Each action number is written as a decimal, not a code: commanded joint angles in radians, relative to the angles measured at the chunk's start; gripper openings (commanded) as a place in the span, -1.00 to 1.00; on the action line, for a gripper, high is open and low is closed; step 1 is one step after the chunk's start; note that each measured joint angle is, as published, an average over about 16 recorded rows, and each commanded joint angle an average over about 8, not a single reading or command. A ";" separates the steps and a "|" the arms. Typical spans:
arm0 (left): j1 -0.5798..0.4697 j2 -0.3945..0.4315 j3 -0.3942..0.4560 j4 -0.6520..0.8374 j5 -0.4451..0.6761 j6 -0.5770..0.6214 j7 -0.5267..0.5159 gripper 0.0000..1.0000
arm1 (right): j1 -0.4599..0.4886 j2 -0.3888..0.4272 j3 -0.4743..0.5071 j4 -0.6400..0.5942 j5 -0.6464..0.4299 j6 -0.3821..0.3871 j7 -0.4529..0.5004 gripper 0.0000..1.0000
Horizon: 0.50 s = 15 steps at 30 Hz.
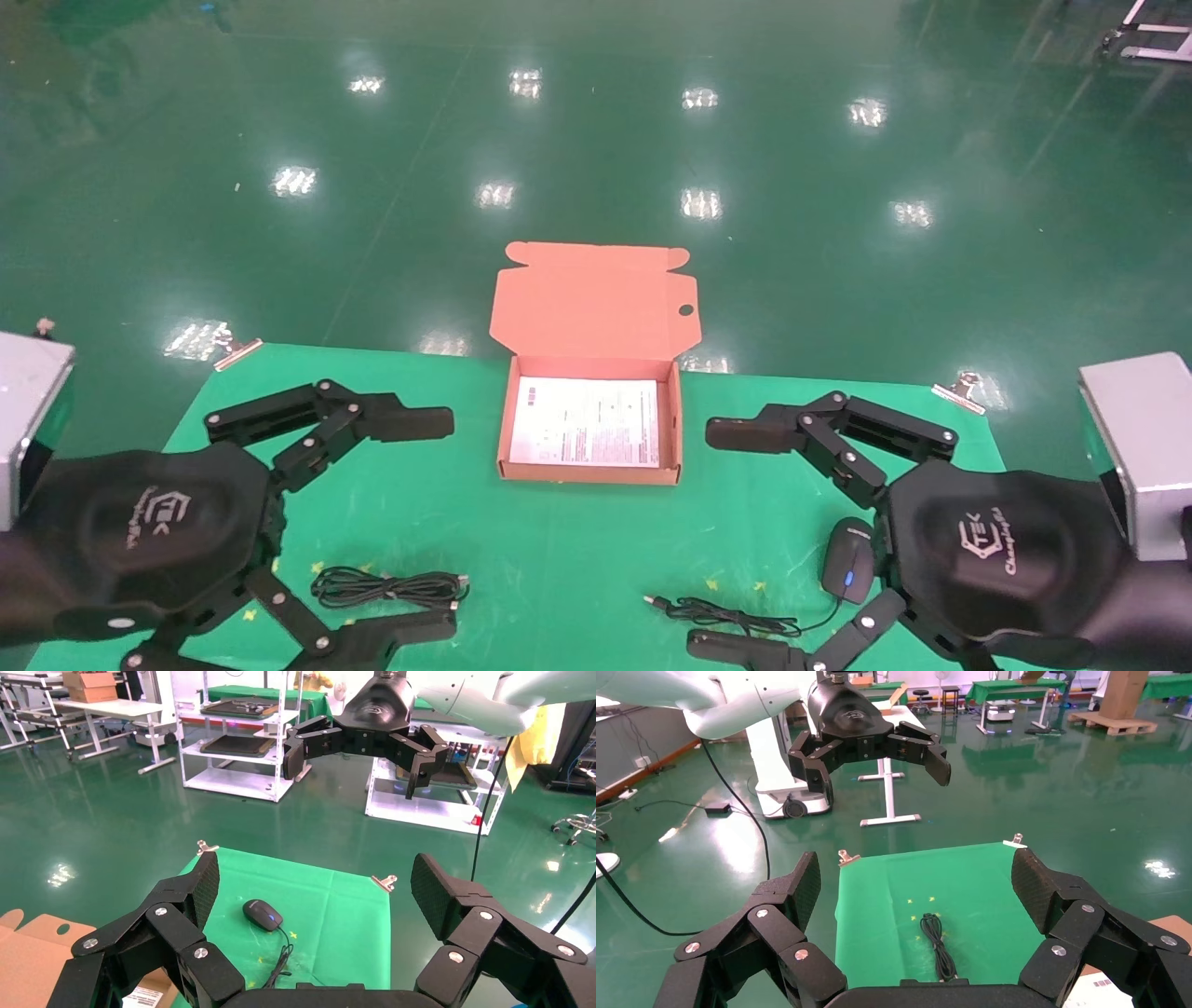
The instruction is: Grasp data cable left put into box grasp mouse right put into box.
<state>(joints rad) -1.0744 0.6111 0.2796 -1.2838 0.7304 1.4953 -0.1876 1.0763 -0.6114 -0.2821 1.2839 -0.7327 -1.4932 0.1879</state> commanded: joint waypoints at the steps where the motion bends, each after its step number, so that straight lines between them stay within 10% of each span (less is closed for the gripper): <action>1: 0.000 0.000 0.000 0.000 0.000 0.000 0.000 1.00 | 0.000 0.000 0.000 0.000 0.000 0.000 0.000 1.00; 15: 0.000 0.000 0.000 0.000 0.000 0.000 0.000 1.00 | 0.000 0.000 0.000 0.000 0.000 0.000 0.000 1.00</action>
<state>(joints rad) -1.0753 0.6122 0.2808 -1.2832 0.7322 1.4940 -0.1879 1.0761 -0.6114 -0.2819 1.2838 -0.7325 -1.4933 0.1880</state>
